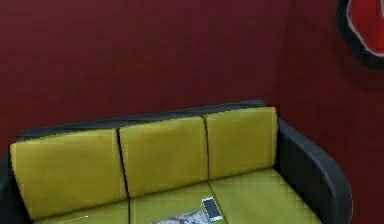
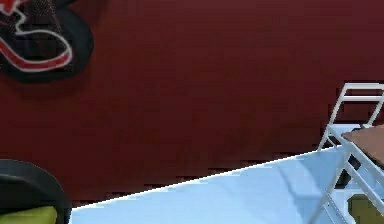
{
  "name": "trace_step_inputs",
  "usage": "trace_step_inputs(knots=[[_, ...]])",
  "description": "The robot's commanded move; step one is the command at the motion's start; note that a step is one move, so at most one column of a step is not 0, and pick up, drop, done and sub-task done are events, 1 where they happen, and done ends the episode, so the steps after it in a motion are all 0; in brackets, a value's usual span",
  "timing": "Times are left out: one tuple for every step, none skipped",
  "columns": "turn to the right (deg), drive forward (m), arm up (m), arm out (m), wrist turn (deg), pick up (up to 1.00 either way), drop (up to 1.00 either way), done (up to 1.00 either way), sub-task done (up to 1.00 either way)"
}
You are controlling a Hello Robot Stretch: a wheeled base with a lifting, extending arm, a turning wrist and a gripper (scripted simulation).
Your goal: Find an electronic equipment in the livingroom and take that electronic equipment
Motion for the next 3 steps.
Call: trace_step_inputs(knots=[[-45.0, 0.0, 0.0, 0.0, 0.0, 0.0, 0.0, 0.0, 0.0], [-33.0, 0.0, 0.0, 0.0, 0.0, 0.0, 0.0, 0.0, 0.0], [0.0, 0.0, 0.42, 0.0, 0.0, 0.0, 0.0, 0.0, 0.0]])
